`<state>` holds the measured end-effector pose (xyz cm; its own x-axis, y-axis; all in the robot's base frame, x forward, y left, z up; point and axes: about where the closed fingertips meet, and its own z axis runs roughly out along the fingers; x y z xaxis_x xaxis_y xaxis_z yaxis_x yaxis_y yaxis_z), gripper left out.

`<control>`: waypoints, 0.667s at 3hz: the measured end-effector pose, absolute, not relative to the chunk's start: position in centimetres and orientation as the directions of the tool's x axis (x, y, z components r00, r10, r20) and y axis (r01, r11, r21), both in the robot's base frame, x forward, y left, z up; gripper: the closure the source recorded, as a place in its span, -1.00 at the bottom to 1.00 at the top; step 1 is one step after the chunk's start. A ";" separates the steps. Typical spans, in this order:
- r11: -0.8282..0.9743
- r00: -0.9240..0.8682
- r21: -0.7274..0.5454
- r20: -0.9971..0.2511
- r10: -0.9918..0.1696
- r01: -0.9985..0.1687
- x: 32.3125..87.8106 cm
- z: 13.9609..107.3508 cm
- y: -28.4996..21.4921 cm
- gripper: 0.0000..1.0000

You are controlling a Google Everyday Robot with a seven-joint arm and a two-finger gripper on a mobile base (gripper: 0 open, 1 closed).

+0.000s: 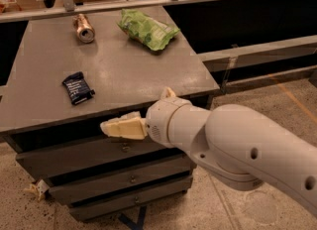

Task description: Move rxbar blueberry near green rice chip bag

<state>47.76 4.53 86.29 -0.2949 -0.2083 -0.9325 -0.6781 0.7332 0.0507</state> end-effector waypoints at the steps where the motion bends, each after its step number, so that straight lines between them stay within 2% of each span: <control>1: 0.744 -0.263 0.007 -0.938 -0.227 -0.669 48.8 85.4 6.9 -1.00; 2: 0.797 -0.246 -0.037 -0.942 -0.229 -0.603 51.8 84.9 11.0 -1.00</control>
Offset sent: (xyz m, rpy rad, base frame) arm 0.0495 0.0672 -0.0292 -0.0742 -0.0496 -0.1385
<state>51.80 10.96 84.91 -0.2455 -0.2288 -0.9420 -0.6025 0.7972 -0.0366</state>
